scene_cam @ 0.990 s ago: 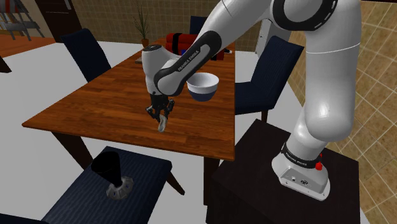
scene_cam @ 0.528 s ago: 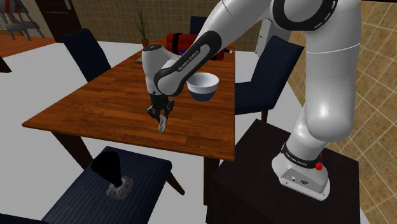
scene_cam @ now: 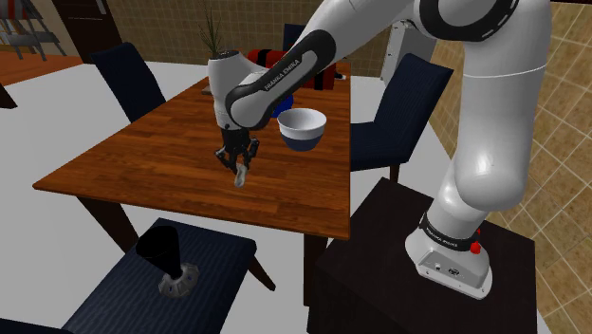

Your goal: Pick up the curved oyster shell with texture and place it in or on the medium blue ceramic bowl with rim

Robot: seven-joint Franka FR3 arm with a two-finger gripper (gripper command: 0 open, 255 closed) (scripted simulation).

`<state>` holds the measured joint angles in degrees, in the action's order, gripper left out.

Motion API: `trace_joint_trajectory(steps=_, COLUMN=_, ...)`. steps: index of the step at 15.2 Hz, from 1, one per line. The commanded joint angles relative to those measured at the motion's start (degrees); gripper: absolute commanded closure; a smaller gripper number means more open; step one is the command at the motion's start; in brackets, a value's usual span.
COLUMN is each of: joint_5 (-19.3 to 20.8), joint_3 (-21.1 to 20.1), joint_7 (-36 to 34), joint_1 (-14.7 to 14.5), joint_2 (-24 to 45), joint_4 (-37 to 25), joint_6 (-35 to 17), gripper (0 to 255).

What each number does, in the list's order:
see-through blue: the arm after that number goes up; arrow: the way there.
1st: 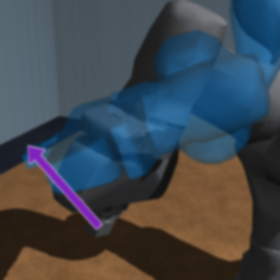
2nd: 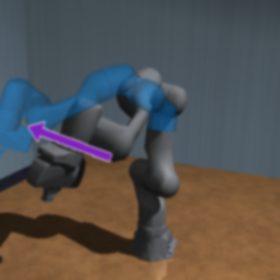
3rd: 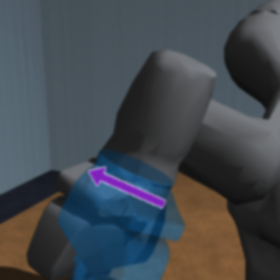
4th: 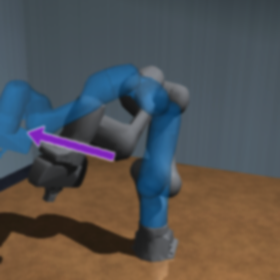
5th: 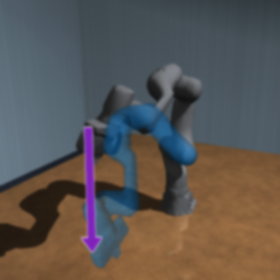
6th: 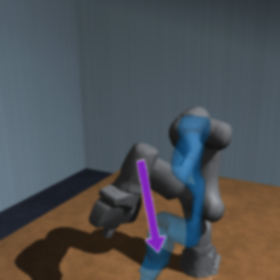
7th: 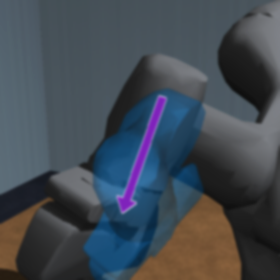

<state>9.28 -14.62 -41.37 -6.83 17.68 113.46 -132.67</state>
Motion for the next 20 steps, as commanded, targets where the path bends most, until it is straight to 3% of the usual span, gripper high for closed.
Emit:
trace_joint_trajectory(steps=1, joint_5=-0.5, joint_3=-0.2, joint_7=0.4, joint_1=0.1, joint_2=-1.0, joint_4=-0.3, joint_6=1.3, gripper=255)
trace_joint_trajectory(steps=20, joint_5=-3.4, joint_3=-1.0, joint_7=2.7, joint_1=0.7, joint_2=-7.5, joint_4=-7.0, joint_6=14.1, gripper=255)
